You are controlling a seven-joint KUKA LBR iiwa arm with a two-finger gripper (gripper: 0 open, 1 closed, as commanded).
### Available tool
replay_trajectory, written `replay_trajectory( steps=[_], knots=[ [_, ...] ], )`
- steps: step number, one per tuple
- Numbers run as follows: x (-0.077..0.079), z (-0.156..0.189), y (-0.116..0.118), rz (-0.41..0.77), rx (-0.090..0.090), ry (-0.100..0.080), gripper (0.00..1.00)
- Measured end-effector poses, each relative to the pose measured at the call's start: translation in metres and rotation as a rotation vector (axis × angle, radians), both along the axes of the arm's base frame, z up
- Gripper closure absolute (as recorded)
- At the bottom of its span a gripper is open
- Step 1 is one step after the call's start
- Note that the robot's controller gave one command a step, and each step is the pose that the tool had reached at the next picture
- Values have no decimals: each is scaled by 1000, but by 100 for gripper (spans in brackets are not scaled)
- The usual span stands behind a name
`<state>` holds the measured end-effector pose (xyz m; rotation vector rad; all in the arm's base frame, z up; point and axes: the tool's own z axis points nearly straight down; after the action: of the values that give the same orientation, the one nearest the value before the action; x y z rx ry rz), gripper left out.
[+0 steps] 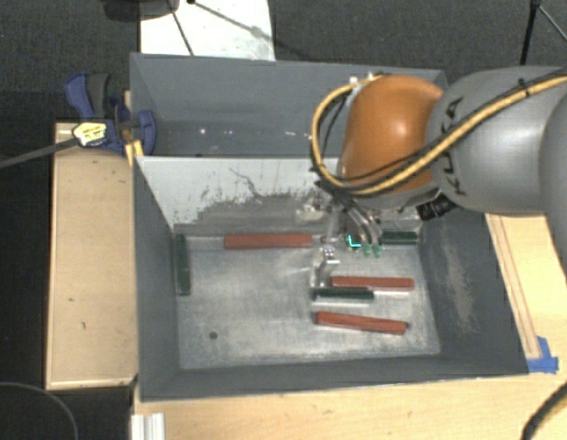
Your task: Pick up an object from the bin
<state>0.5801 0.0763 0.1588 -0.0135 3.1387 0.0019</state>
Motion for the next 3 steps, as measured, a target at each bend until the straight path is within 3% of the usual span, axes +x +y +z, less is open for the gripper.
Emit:
replay_trajectory(
  steps=[1,2,3],
  knots=[
    [-9,-81,-51,175,1,-16,100],
    [-12,-86,-52,172,0,-7,0],
    [-12,-86,-52,170,0,-7,0]
  ],
)
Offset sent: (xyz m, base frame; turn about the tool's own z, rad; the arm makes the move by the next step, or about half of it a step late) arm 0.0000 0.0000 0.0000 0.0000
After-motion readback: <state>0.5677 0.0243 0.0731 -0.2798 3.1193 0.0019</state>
